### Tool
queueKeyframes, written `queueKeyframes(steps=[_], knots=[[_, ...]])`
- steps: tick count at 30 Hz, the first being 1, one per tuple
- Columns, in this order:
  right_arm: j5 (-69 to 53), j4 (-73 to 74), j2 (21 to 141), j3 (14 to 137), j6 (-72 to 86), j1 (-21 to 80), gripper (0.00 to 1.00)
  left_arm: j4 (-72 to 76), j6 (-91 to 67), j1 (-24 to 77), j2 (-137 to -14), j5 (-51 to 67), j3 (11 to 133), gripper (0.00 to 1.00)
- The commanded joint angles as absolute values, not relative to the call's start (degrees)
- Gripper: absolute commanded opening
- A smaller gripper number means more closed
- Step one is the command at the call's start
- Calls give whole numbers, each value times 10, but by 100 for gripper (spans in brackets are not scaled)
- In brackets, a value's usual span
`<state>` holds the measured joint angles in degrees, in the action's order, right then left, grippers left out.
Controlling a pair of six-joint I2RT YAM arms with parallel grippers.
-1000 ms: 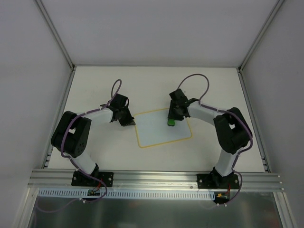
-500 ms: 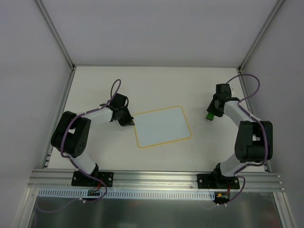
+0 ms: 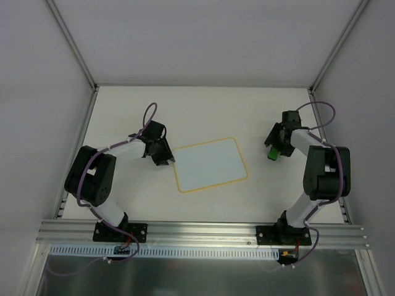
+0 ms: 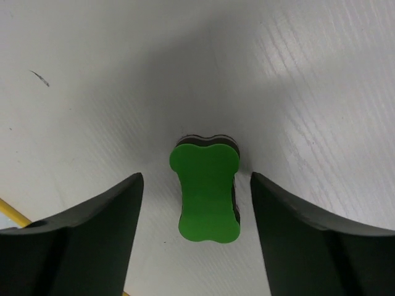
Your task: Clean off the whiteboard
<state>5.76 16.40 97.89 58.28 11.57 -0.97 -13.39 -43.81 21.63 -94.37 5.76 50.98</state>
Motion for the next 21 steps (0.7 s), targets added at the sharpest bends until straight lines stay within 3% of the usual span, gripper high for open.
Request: queueKeyframes(steps=[1,6,7,13,21], knots=[[51,158,941,576,119,-14,78,-166,-421,208,-905,44,526,40],[64,200,820,583,89,-14,97,-191,-406,207,-847,48,554,60],[73,220,797,587,79,-15,99,-204,-401,208,-836,47,561,71],[126,293,591,643,-16,-15,99,-277,-296,208,-723,10,641,97],[158,321,384,703,-105,-15,99,-356,-139,207,-527,-148,731,99]])
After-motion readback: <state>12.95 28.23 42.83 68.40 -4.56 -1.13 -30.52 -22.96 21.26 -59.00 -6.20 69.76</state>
